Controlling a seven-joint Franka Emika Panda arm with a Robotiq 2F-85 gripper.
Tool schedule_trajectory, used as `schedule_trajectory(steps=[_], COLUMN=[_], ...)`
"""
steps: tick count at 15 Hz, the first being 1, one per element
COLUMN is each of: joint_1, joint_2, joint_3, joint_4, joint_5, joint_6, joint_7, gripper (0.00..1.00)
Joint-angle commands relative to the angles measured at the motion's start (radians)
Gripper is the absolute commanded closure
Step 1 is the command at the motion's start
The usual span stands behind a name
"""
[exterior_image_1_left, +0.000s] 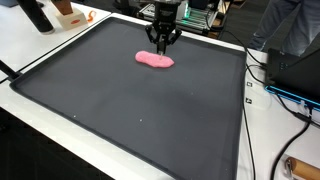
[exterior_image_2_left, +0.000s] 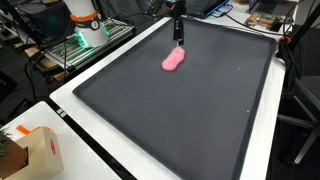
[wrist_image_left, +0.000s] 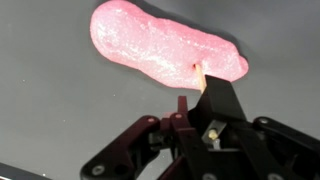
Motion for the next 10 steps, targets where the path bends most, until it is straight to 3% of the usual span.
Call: schedule_trajectory(steps=[1, 10], joint_1=[0.019, 0.007], joint_2=[-0.055, -0.174], joint_3=[-0.003, 0.037], joint_4=[-0.007, 0.025], joint_5=[-0.030, -0.126], joint_6=[-0.057, -0.173], joint_7=[0.040, 0.139], gripper=[0.94, 0.94])
